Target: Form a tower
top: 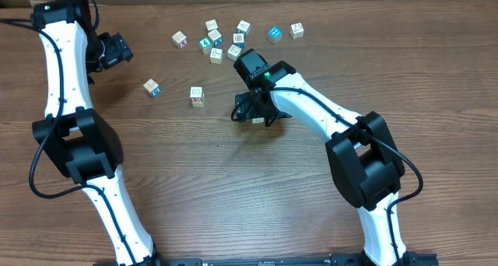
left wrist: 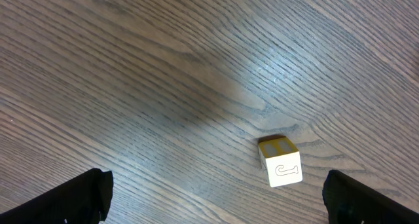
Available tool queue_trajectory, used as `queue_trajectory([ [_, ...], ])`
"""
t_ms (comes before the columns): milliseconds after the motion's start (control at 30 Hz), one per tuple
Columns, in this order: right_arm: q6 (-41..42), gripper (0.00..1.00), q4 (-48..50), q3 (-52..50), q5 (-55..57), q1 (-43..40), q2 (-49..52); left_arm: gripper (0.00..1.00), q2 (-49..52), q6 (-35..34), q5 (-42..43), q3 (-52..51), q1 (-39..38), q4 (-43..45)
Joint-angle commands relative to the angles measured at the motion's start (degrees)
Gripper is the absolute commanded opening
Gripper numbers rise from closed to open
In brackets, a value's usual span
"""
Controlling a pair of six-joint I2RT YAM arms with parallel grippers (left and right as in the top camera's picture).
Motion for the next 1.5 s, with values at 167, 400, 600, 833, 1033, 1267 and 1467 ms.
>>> queue_trajectory([
  [167,-0.02,1.0,0.0,1.42,-0.44,-0.22,-1.86,1.0,-1.09,-1.22,-0.13,1.03,-0.02,0.07],
  [400,0.0,1.0,0.04,1.42,-0.44,-0.22,-1.86,1.0,-1.09,-1.22,-0.13,1.03,-0.02,0.07],
  [600,0.0,1.0,0.07,1.42,-0.44,-0.22,-1.86,0.99,-1.09,-1.22,-0.13,1.03,-0.02,0.07],
  [833,0.0,1.0,0.04,1.42,-0.44,-0.22,-1.86,1.0,-1.09,-1.22,-0.13,1.03,-0.02,0.07],
  [1033,-0.02,0.98,0.02,1.42,-0.44,-0.22,-1.86,1.0,-1.09,-1.22,-0.13,1.03,-0.02,0.07],
  [1267,-0.02,0.93,-0.26,1.42,-0.44,-0.22,-1.86,1.0,-1.09,-1.22,-0.13,1.03,-0.02,0.07],
  [1467,-0.02,0.84,-0.61,1.42,-0.44,-0.22,-1.86,1.0,-1.09,-1.22,-0.13,1.03,-0.02,0.07],
])
